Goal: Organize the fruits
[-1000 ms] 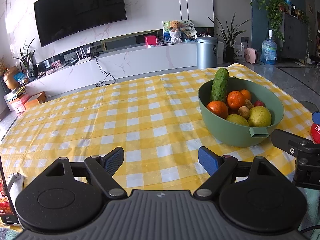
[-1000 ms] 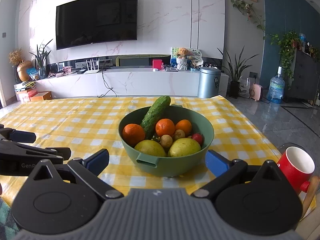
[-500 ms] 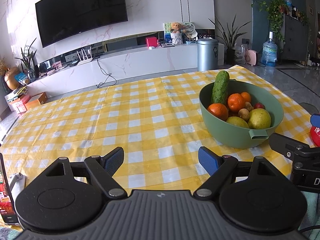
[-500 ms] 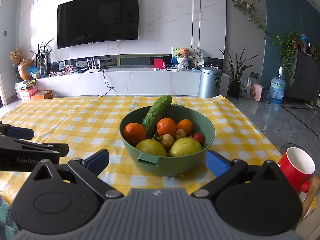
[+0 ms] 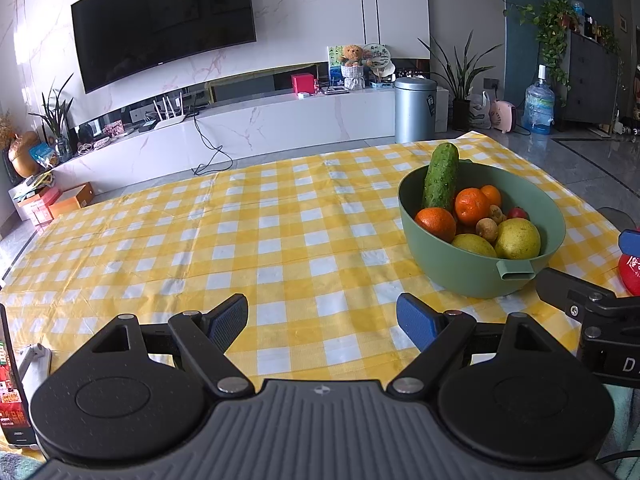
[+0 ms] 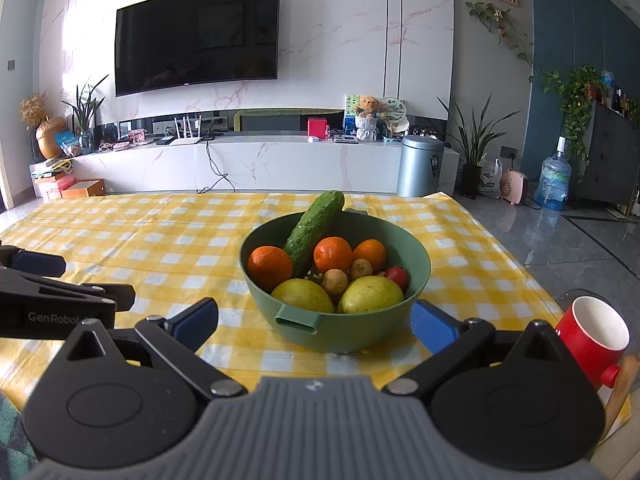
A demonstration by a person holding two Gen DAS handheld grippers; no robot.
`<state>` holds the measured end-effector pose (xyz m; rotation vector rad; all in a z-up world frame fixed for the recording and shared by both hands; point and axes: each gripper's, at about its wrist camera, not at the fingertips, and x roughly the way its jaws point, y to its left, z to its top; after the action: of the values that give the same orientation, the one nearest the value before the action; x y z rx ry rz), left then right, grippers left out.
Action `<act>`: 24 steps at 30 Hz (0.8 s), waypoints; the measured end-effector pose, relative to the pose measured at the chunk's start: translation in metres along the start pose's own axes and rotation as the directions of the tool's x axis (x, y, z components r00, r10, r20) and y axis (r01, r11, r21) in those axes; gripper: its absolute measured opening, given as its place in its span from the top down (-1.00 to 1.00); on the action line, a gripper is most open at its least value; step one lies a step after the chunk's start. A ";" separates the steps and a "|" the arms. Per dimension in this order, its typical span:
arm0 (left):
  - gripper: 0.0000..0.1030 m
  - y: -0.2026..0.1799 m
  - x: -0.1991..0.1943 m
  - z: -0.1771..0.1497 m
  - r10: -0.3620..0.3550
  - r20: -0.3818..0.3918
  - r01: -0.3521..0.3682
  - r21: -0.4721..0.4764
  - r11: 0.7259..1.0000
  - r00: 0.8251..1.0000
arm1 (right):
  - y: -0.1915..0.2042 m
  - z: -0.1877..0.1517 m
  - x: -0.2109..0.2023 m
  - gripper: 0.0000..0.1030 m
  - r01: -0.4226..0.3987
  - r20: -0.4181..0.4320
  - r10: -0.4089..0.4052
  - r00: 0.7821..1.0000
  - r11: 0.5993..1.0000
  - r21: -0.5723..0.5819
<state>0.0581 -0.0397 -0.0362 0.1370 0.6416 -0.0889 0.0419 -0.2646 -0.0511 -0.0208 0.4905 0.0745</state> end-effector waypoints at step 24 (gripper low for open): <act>-0.91 0.002 -0.002 0.000 0.002 0.000 -0.002 -0.008 1.000 1.000 | 0.000 0.000 0.000 -0.92 0.000 0.001 0.000 1.000 1.000 0.000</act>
<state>0.0564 -0.0379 -0.0349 0.1303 0.6416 -0.0847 0.0420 -0.2645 -0.0515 -0.0210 0.4899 0.0744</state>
